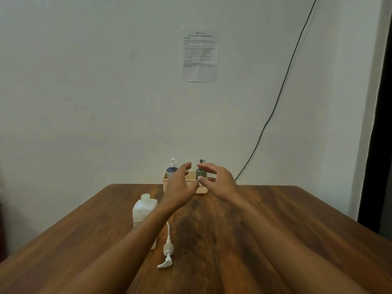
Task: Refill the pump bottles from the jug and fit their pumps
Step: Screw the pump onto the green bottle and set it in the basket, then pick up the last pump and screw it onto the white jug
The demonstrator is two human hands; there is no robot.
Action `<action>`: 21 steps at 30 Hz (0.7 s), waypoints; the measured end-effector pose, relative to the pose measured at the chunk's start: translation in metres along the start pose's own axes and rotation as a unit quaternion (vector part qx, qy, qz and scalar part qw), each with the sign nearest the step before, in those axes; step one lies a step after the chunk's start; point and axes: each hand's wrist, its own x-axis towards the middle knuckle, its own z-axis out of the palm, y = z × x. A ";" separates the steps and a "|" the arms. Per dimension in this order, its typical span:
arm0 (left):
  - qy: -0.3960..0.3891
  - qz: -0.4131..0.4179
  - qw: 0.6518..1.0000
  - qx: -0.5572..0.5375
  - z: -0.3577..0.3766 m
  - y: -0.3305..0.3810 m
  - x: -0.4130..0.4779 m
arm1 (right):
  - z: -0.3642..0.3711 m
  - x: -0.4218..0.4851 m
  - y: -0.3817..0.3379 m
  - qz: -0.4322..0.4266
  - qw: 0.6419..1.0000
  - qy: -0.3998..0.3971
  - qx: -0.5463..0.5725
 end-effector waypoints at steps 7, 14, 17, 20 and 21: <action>-0.010 -0.001 1.000 0.024 -0.014 -0.009 -0.016 | 0.021 -0.013 0.004 0.001 0.999 -0.038 0.004; 0.038 0.058 0.994 0.085 -0.046 -0.036 -0.032 | 0.052 -0.034 0.017 -0.046 0.993 -0.091 -0.060; 0.104 0.060 0.983 0.137 -0.062 -0.056 -0.040 | 0.065 -0.043 0.023 -0.076 0.981 -0.149 -0.103; 0.139 0.011 0.979 0.147 -0.073 -0.077 -0.049 | 0.077 -0.052 0.028 -0.102 0.957 -0.230 -0.143; 0.139 -0.011 0.980 0.145 -0.075 -0.083 -0.053 | 0.081 -0.056 0.029 -0.115 0.947 -0.257 -0.157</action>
